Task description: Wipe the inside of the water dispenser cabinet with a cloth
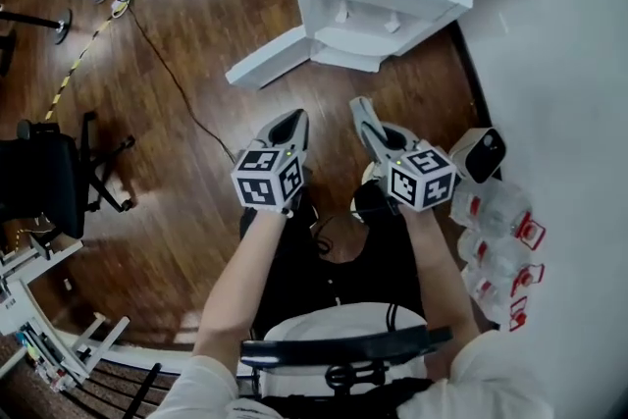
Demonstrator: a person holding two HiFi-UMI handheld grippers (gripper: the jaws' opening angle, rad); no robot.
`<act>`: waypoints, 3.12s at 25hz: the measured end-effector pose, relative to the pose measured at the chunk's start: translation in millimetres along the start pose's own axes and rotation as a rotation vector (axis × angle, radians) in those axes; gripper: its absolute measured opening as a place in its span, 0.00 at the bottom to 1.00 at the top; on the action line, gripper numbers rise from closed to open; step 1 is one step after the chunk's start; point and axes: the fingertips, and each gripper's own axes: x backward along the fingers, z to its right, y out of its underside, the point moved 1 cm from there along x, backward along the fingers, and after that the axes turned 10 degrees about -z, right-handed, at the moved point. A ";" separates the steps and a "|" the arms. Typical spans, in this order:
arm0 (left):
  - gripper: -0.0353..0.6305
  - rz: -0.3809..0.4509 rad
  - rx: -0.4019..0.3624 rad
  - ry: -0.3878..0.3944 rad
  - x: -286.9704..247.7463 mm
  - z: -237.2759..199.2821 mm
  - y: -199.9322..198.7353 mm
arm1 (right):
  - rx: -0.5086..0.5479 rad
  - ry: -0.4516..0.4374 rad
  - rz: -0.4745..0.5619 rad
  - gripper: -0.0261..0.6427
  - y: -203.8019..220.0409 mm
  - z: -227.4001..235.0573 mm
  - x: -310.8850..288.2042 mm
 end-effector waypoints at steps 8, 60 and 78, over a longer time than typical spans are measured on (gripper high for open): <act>0.03 0.003 -0.038 0.006 -151.0 -110.7 59.6 | 0.048 0.005 0.020 0.08 48.0 90.2 -160.0; 0.03 0.121 -0.193 -0.012 -375.7 -205.1 62.6 | 0.465 0.112 0.669 0.09 -41.1 237.7 -381.2; 0.03 0.103 -0.178 -0.004 -382.3 -204.8 69.8 | 0.208 0.127 0.284 0.09 36.9 320.1 -493.4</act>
